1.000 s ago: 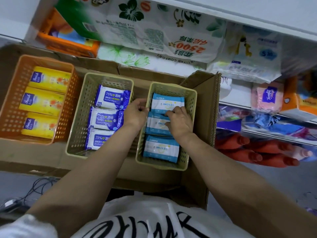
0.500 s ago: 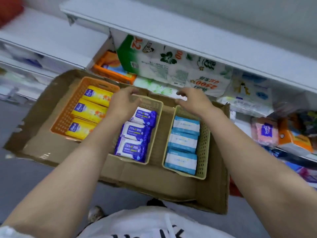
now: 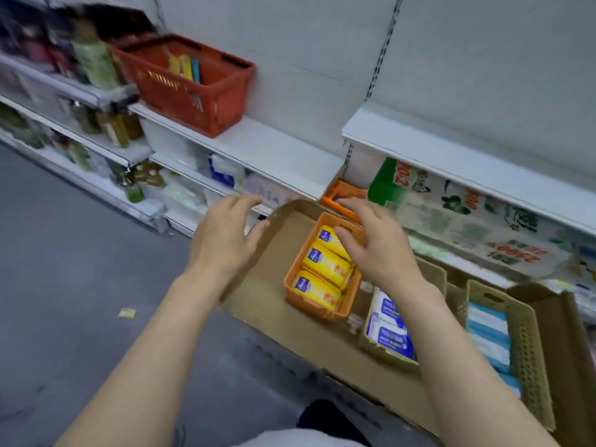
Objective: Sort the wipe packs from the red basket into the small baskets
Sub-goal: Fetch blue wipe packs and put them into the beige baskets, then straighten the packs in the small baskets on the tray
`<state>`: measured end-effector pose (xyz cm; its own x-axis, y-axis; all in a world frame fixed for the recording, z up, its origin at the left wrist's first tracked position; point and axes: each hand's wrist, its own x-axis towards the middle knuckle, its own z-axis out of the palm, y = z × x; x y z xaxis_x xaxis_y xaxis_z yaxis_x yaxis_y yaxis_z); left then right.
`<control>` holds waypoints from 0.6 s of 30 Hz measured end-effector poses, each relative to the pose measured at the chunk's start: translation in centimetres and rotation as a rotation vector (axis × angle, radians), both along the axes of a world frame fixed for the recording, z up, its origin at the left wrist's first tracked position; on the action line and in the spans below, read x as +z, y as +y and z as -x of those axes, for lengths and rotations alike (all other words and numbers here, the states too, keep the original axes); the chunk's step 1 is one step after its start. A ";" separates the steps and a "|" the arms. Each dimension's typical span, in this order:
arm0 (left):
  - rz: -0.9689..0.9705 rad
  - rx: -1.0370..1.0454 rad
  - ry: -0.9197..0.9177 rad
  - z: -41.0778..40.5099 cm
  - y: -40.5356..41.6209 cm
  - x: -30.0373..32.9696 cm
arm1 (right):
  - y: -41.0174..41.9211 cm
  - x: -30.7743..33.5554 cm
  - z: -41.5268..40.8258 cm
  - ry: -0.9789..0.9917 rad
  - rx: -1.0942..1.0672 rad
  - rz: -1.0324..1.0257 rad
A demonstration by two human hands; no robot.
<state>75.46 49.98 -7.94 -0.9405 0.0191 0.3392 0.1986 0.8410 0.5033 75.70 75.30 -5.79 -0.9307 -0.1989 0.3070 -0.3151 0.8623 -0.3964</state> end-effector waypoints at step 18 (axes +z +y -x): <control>0.094 0.093 -0.084 19.7 -30.3 0.3 | -29.5 -0.9 23.6 -0.060 0.078 0.078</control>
<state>55.79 19.65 -7.63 -0.9648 -0.0417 0.2597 0.0776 0.8982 0.4327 52.09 45.78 -6.73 -0.9307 -0.2489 0.2682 -0.3533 0.8019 -0.4818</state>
